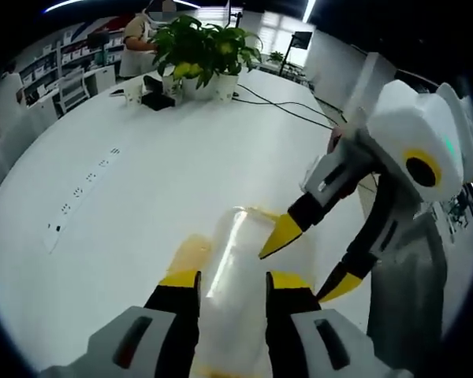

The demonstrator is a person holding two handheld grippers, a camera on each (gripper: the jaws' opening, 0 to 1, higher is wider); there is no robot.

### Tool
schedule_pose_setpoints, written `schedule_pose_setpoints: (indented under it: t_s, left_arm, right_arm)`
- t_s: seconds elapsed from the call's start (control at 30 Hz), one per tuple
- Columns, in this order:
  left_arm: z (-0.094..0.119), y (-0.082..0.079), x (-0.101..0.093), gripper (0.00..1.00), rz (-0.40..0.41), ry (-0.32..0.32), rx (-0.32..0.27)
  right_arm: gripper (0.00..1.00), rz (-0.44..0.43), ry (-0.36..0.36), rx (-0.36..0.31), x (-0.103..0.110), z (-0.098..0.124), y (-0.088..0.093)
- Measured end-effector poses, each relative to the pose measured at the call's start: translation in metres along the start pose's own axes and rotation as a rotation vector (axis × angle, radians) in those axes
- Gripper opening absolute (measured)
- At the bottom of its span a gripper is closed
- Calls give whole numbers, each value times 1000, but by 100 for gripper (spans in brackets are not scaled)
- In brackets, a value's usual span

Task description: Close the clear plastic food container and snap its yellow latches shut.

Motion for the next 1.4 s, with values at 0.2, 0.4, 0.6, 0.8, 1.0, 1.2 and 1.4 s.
schedule_pose_setpoints:
  t_s: [0.2,0.4,0.6,0.8,1.0,1.2,1.4]
  left_arm:
    - [-2,2,2,32,2,-1,26]
    - [-6,4,5,33,-7,18,56]
    - [-8,2,7,32,-17,38,85]
    - [-11,-2,15,33,6,88,109]
    - [-13,-5,22,34,20,127,137]
    - [-15,-6,23,33,25,145,159]
    - [-18,-5,24,33,37,154,159]
  right_arm:
    - [43,5,9,-7,5,1,0]
    - [42,44,35,-6,10,1,1]
    - [43,76,63,-15,13,-1,2]
    - [44,113,97,-19,16,-5,4]
    - [44,128,125,-26,17,-7,5]
    - [41,145,139,-35,20,-8,6]
    - [39,172,152,-42,24,-9,5]
Point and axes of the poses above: the point that each gripper's makers call its tool centre point, and the gripper's own axes: z roughly backward along the fingers, x roughly to its left, y roughly out of its underside, the point moved 10 cm from there along z, roughly backward along the fingers, and after that the axes turned 10 degrees about y, right-handed, at the moved point
